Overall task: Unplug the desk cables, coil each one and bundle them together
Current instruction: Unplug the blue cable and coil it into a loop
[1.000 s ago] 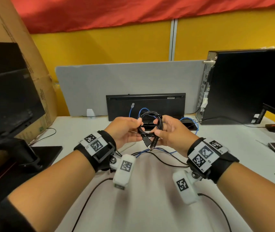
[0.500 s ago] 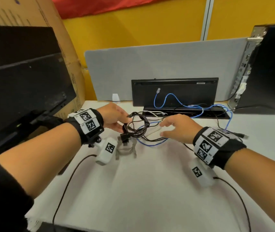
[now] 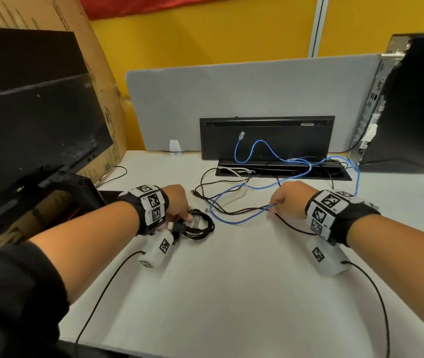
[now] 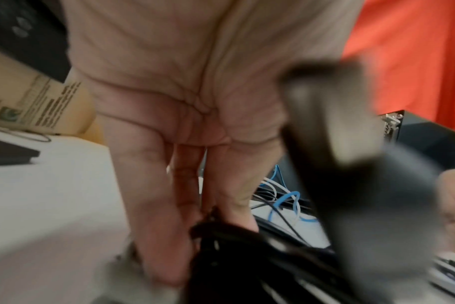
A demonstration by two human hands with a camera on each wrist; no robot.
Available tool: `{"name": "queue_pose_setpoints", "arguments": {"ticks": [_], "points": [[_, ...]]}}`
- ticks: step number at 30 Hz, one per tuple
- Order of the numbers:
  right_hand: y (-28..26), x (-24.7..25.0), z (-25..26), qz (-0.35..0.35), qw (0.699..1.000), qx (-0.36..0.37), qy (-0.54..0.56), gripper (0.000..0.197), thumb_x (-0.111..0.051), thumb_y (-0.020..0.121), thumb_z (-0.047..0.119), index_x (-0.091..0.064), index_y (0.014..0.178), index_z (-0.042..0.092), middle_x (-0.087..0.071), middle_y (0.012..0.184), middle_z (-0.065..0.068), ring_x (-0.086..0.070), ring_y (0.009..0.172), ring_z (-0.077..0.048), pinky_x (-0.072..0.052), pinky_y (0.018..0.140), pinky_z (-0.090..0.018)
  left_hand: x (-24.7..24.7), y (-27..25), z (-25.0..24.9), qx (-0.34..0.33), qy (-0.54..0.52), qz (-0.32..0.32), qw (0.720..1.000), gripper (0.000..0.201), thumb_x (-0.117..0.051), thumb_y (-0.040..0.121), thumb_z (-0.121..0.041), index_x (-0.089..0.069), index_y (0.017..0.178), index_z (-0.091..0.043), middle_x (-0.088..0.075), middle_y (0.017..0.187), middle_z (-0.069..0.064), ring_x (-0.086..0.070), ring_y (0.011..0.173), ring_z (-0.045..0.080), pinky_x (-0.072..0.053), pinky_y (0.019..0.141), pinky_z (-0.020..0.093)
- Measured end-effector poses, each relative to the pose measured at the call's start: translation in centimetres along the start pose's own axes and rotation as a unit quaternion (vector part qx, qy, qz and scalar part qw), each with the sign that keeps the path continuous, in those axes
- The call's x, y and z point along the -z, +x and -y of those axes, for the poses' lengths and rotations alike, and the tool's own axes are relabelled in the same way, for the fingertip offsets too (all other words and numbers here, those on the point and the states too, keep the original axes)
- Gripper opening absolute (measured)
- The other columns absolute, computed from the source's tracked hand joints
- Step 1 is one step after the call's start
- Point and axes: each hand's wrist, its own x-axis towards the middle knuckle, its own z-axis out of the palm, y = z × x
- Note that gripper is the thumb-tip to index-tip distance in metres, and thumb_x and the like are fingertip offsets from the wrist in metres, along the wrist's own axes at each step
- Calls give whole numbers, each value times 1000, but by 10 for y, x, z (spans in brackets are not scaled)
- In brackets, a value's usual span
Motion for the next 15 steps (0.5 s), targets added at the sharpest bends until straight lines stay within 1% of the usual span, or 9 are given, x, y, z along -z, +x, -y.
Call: {"name": "queue_pose_setpoints", "arguments": {"ticks": [4,6,8,9,10,12,13,14,15], "points": [[0,8,-18,-44,993,-25,103,16,-61,93,30,-74,94,20,-65,78,9,-58,76,-9,-42,71,-21,3,0,7,5,53,-5,999,39,-71,87,-30,-70,109,3,-60,86,12,-52,74,24,-45,69,29],[-1,14,-21,-70,983,-31,165,16,-63,92,31,-73,86,19,-64,68,8,-57,63,-5,-40,60,-18,6,0,7,3,47,-1,999,36,-70,87,-29,-70,104,2,-67,87,14,-58,73,25,-49,71,28],[-3,23,-21,-83,976,-32,197,21,-64,91,32,-71,75,19,-63,65,2,-54,58,-9,-39,55,-19,12,2,1,4,7,5,1000,30,-68,87,-26,-69,100,1,-72,94,16,-69,82,28,-58,81,34],[-5,28,-20,-86,974,-30,207,23,-65,90,31,-70,72,19,-62,64,-1,-53,56,-10,-39,55,-20,16,1,-6,1,3,-4,1000,27,-67,86,-26,-66,97,-1,-71,94,15,-70,84,28,-59,80,37],[-7,33,-18,-89,971,-26,220,22,-66,90,30,-71,71,19,-61,63,-2,-52,55,-11,-39,54,-20,21,0,-15,-8,18,-29,999,24,-65,87,-28,-63,93,-5,-69,91,11,-68,82,25,-59,74,36],[-11,44,-15,-100,964,-15,245,15,-67,88,27,-75,78,20,-59,60,0,-51,53,-10,-40,54,-20,30,-3,-36,-54,66,-111,990,24,-61,89,-35,-60,88,-11,-63,86,5,-61,76,19,-52,64,29],[-13,49,-14,-107,961,-9,253,13,-67,88,26,-76,79,21,-59,58,3,-51,51,-7,-39,53,-19,34,-5,-49,-93,61,-147,983,26,-60,90,-38,-62,86,-12,-64,85,4,-60,76,18,-48,64,28],[-14,55,-13,-115,959,-2,259,12,-68,88,26,-76,80,23,-58,55,6,-49,48,-3,-38,52,-17,38,-6,-62,-141,18,-165,976,27,-60,90,-40,-65,82,-15,-65,83,3,-60,77,17,-48,64,28],[-16,60,-13,-123,956,4,265,11,-68,87,26,-76,80,23,-58,53,9,-49,46,-1,-38,52,-16,41,-9,-76,-191,-41,-164,967,27,-60,90,-42,-67,79,-18,-67,82,2,-61,79,17,-48,66,29]]}}
